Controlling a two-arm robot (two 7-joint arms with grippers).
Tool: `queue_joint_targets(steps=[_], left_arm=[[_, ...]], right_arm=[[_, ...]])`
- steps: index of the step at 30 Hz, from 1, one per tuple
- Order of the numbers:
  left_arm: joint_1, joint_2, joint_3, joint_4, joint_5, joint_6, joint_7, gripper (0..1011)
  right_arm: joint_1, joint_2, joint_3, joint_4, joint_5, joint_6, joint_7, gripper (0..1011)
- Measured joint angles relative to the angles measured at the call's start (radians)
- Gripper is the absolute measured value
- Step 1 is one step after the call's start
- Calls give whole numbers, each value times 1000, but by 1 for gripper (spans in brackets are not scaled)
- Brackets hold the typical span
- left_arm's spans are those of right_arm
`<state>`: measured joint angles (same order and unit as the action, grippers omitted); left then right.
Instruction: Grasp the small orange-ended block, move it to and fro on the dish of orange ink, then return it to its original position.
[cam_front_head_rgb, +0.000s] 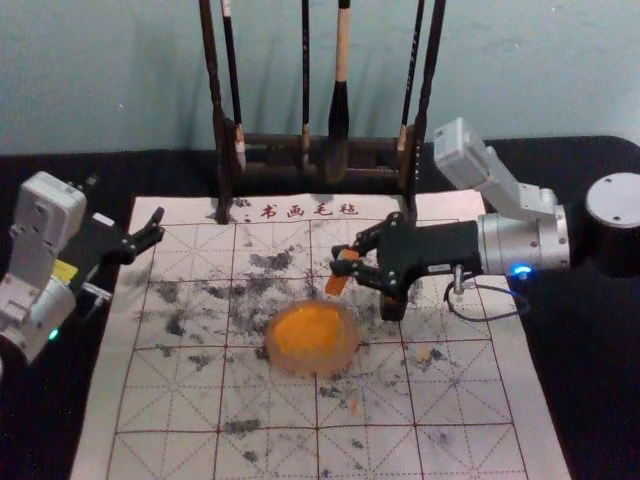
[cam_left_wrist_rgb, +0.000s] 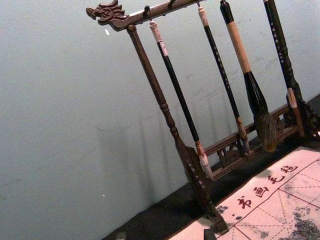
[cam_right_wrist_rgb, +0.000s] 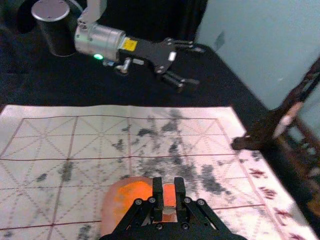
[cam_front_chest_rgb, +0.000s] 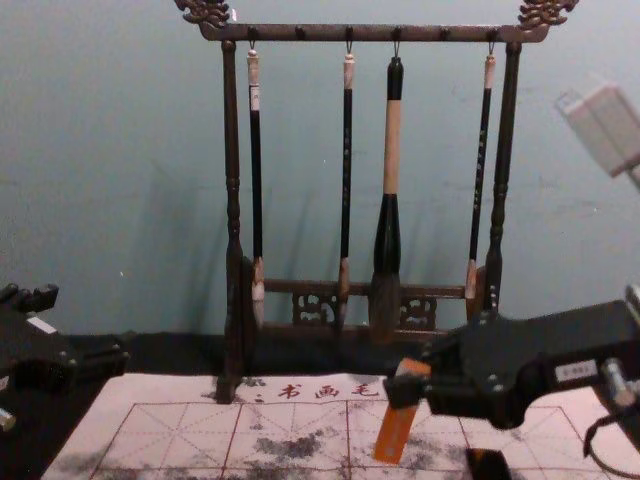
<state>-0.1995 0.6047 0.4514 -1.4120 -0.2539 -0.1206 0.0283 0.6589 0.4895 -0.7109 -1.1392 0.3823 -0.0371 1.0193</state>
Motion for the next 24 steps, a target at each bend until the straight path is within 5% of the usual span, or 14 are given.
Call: queue_joint_targets(steps=[24], left_arm=[[0,0,0,0,0,0,0,1001]], right_arm=[[91,-66,-120,114,-17,32,36,136]])
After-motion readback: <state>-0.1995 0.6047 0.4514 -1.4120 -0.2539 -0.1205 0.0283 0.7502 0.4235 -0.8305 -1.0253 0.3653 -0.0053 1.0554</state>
